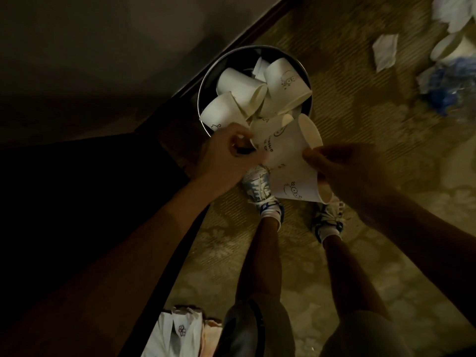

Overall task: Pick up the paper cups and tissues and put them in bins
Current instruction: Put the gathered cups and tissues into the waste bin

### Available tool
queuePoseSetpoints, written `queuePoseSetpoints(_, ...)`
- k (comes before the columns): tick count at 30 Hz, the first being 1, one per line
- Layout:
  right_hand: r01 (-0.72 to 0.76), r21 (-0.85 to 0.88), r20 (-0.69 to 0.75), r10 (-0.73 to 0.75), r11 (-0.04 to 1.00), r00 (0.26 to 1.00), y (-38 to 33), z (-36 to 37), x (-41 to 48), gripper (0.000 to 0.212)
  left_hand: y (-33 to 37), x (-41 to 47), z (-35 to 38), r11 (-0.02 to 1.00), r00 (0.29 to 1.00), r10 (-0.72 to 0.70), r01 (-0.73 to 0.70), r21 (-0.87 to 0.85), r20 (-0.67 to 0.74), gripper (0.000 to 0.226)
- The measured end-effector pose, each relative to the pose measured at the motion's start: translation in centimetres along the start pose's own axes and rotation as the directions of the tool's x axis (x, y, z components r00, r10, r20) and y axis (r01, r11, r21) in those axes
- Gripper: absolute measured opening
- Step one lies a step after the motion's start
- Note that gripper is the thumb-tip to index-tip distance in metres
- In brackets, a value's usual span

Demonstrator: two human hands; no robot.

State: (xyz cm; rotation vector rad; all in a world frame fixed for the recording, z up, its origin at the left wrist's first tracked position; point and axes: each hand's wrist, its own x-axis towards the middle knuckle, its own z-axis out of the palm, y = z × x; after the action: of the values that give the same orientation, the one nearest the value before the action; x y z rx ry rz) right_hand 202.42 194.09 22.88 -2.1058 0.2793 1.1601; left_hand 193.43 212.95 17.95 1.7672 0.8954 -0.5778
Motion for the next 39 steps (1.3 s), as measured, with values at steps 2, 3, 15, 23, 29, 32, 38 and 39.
queuePoseSetpoints(2, 0.03, -0.006, 0.025, -0.03, 1.0, 0.999, -0.1, 0.1, 0.1, 0.025, 0.2, -0.7, -0.1, 0.979, 0.969, 0.158, -0.178, 0.097, 0.189, 0.071)
queuePoseSetpoints(3, 0.043, -0.012, 0.046, -0.042, 0.999, 0.998, -0.3, 0.2, 0.2, 0.024, 0.1, -0.8, 0.0, 0.951, 0.947, 0.224, -0.264, 0.161, 0.23, 0.083)
queuePoseSetpoints(15, 0.048, 0.012, -0.039, -0.048, 0.999, 0.998, 0.2, -2.3, 2.3, 0.044, 2.6, 2.7, 1.3, 0.969, 0.975, 0.178, -0.15, 0.195, -0.131, 0.089)
queuePoseSetpoints(23, 0.021, -0.025, -0.104, -0.023, 0.999, 0.994, 2.1, -2.9, 2.3, 0.039, 2.1, 5.3, 2.9, 0.928, 0.967, 0.171, -0.094, 0.361, -0.187, 0.084)
queuePoseSetpoints(29, 0.037, -0.038, -0.16, -0.043, 0.999, 0.986, 2.5, -2.7, 2.1, 0.035, 1.7, 5.3, 3.2, 0.949, 0.966, 0.11, -0.032, 0.315, -0.232, 0.09)
queuePoseSetpoints(32, 0.046, -0.005, -0.151, -0.046, 0.999, 0.987, 1.8, -2.7, 2.1, 0.03, 2.1, 3.8, 3.0, 0.991, 0.955, 0.097, -0.066, 0.119, -0.281, 0.077)
queuePoseSetpoints(38, 0.192, 0.069, 0.063, -0.196, 0.979, 0.979, -2.8, -1.6, 2.0, 0.014, 2.8, 0.5, 1.0, 0.955, 0.996, 0.041, -0.017, -0.295, 0.077, 0.055)
queuePoseSetpoints(39, 0.208, 0.076, 0.09, -0.214, 0.975, 0.973, -3.7, -1.3, 2.2, 0.013, 2.9, 0.3, 0.6, 0.933, 0.995, 0.04, -0.005, -0.359, 0.09, 0.056)
